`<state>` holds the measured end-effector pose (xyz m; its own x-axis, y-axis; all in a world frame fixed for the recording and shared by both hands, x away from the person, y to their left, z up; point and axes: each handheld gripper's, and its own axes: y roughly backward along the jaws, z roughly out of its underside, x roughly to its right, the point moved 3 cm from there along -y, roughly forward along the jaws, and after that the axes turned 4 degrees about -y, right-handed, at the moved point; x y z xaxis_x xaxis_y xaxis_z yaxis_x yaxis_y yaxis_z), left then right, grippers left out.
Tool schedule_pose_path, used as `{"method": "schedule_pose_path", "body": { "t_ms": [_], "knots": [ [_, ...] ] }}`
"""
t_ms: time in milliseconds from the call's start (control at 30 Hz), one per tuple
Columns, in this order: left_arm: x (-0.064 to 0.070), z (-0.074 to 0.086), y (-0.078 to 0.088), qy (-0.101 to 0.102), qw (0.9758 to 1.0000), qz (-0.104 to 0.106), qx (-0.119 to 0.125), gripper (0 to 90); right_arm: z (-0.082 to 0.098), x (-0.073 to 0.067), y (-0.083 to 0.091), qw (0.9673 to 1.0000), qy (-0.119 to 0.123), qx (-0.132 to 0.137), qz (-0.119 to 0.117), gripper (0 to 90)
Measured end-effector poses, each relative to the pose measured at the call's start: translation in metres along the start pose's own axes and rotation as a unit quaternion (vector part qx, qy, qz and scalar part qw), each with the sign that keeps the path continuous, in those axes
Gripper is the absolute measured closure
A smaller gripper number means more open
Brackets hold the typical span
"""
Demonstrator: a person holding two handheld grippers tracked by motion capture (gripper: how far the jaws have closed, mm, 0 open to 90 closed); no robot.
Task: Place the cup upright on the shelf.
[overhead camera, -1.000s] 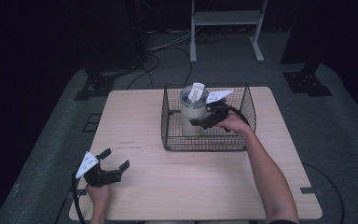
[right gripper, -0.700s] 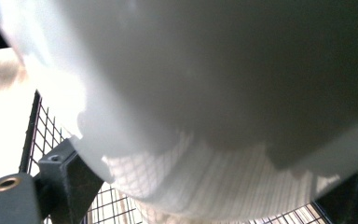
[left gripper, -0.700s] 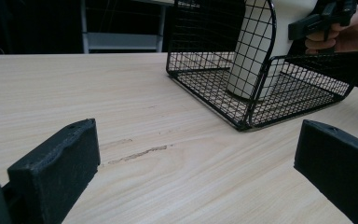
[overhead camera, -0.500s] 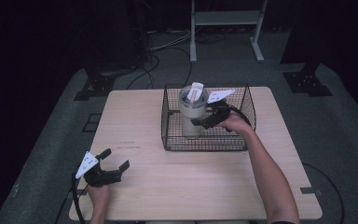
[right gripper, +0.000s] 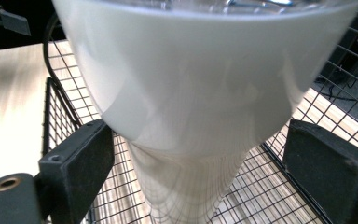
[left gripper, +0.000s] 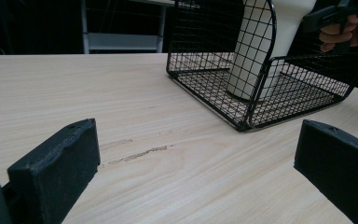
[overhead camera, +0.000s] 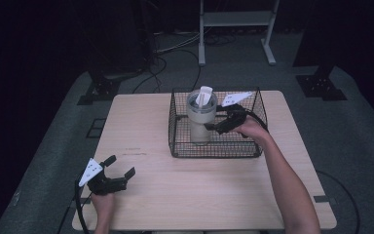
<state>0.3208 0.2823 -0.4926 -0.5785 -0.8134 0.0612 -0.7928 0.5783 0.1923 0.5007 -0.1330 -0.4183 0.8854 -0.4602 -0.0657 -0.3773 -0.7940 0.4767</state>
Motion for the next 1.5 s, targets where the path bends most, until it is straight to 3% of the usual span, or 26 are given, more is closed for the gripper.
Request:
{"method": "schedule_pose_path", "body": {
  "t_ms": [500, 867, 1000, 1233, 1500],
  "knots": [
    [0.001, 0.0, 0.0, -0.003, 1.0, 0.003, -0.001, 0.0, -0.008, -0.006, 0.029, 0.9994, -0.006, -0.013, 0.03, 8.6],
    [0.001, 0.0, 0.0, -0.008, 1.0, 0.004, -0.004, 0.0, -0.006, -0.014, 0.052, 0.9992, -0.02, -0.01, 0.033, 8.6],
    [0.001, 0.0, 0.0, -0.006, 1.0, 0.004, -0.003, 0.0, -0.006, -0.015, 0.058, 0.9989, -0.012, -0.014, 0.043, 8.6],
    [0.001, 0.0, 0.0, -0.007, 1.0, 0.004, -0.004, 0.0, -0.006, -0.021, 0.07, 0.9991, -0.015, -0.008, 0.04, 8.6],
    [0.002, 0.0, 0.0, -0.009, 0.9999, 0.006, -0.004, 0.0, -0.005, -0.032, 0.083, 0.9994, 0.004, -0.003, 0.035, 8.6]
  ]
}}
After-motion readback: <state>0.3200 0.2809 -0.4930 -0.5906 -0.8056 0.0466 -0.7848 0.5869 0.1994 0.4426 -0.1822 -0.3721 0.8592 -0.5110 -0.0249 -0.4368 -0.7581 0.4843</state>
